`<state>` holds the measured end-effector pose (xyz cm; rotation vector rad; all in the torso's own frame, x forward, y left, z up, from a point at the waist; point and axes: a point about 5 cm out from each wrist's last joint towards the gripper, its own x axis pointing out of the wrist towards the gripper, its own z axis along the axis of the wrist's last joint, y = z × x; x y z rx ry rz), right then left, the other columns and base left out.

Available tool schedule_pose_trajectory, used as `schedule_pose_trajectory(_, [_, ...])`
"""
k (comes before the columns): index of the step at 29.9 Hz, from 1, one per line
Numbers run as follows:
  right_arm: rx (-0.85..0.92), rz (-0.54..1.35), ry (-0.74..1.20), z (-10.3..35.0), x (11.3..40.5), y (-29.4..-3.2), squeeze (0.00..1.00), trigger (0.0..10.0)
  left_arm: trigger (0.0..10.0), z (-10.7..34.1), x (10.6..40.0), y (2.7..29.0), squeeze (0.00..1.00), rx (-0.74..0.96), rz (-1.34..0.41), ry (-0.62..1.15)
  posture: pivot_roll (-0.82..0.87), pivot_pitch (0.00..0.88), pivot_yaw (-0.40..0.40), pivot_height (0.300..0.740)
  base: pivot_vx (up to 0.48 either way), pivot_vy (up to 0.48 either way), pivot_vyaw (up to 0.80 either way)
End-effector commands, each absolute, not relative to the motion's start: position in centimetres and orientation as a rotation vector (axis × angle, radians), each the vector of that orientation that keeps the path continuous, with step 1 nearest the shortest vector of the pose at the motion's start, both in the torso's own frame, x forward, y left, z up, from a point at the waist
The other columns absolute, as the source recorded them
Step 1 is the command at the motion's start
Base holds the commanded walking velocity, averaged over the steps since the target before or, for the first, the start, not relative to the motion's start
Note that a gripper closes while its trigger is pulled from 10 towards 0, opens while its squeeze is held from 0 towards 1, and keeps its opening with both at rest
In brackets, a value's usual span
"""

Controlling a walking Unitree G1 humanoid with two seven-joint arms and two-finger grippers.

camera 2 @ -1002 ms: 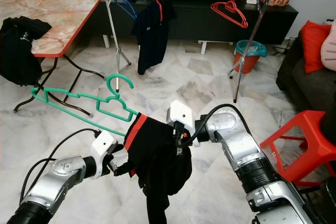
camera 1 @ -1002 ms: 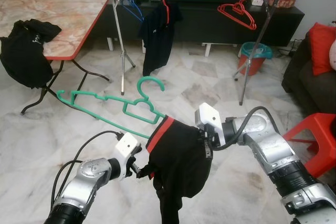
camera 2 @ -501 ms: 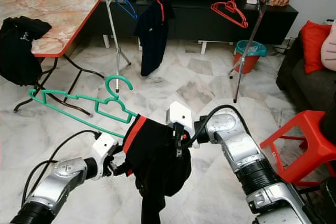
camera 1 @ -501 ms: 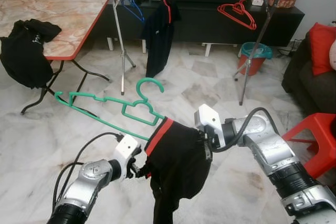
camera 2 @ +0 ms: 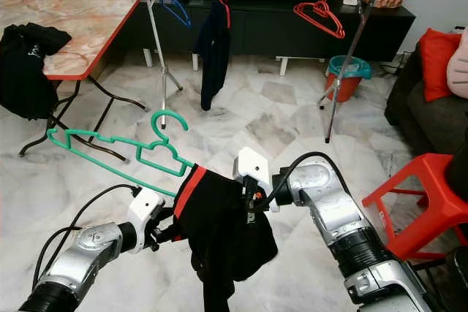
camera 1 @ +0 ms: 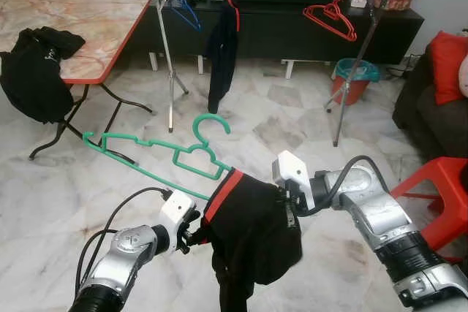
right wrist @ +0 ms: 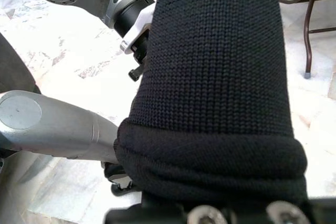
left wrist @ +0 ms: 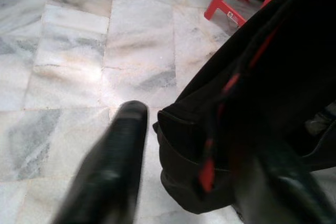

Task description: Hang hanger

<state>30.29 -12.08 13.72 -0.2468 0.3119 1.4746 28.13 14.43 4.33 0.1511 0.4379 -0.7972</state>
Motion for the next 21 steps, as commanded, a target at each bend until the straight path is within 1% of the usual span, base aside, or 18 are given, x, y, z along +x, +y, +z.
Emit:
schedule_pose_trajectory(1, [-0.269,1.477,0.272,14.52,30.3,-12.02,0.0,10.0,0.0,4.51,28.33,14.44,0.0,0.151,-0.797,0.421,-0.01,0.0,-0.03,0.74,0.0,0.0,0.0])
schedule_pose_trajectory(16, [-0.27,1.446,0.279,14.26,30.53,-12.39,0.0,10.0,0.0,4.6,28.3,14.41,0.0,0.112,-0.807,0.404,-0.01,0.0,-0.029,0.74,0.0,0.0,0.0])
schedule_pose_trajectory(21, [-0.286,1.403,0.269,14.32,31.02,-12.64,0.0,10.0,0.0,4.36,28.12,14.54,0.0,0.111,-0.809,0.415,-0.01,0.0,-0.031,0.74,0.0,0.0,0.0])
